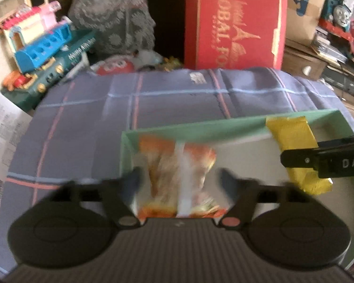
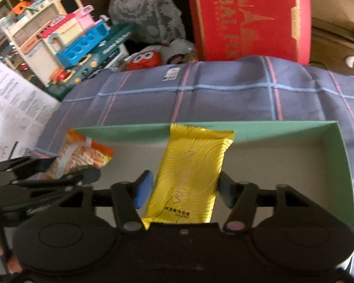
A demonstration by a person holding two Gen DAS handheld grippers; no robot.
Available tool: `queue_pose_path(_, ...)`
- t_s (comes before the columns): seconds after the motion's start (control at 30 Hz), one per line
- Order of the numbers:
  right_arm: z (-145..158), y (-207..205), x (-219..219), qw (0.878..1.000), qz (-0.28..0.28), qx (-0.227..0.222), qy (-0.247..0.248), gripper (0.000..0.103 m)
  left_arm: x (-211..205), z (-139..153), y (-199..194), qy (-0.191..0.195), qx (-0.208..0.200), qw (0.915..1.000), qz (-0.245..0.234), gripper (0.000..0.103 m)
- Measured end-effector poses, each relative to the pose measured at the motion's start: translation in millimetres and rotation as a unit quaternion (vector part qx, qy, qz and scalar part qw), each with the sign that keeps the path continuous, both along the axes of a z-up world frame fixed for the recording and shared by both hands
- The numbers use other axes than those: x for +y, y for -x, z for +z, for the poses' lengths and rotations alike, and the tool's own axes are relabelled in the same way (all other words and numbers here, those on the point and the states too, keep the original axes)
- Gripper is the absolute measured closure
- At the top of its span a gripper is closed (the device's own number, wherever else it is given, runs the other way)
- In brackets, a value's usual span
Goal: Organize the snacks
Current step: 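Lower the chip bag into the tray with the left tool while the right releases the yellow bar, then grasp the blue cracker packet with the left tool while the right grasps the orange striped bar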
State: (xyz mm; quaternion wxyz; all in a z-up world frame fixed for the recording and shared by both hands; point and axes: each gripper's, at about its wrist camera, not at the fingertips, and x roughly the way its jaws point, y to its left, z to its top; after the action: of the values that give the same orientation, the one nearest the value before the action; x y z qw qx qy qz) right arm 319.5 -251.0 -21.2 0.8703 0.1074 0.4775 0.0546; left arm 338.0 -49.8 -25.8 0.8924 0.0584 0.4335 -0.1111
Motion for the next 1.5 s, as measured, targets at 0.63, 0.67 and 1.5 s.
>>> queue_pose_path(0.63,59,100,-2,0.997,-0.028,-0.063,-0.047,0.0,6,55,98,0.0,-0.018,0.9997,-0.015,0.0)
queue_pose_path(0.67,61,111,-1,0.996,-0.027,-0.068,-0.044,0.0,7,56,106,-0.002,-0.019,0.9997,-0.017,0.0)
queue_pose_path(1.5,14,265,33,1.0,-0.01,-0.012,-0.023,0.017,17,-24,286,-0.002,0.071,0.9948,-0.073,0.005)
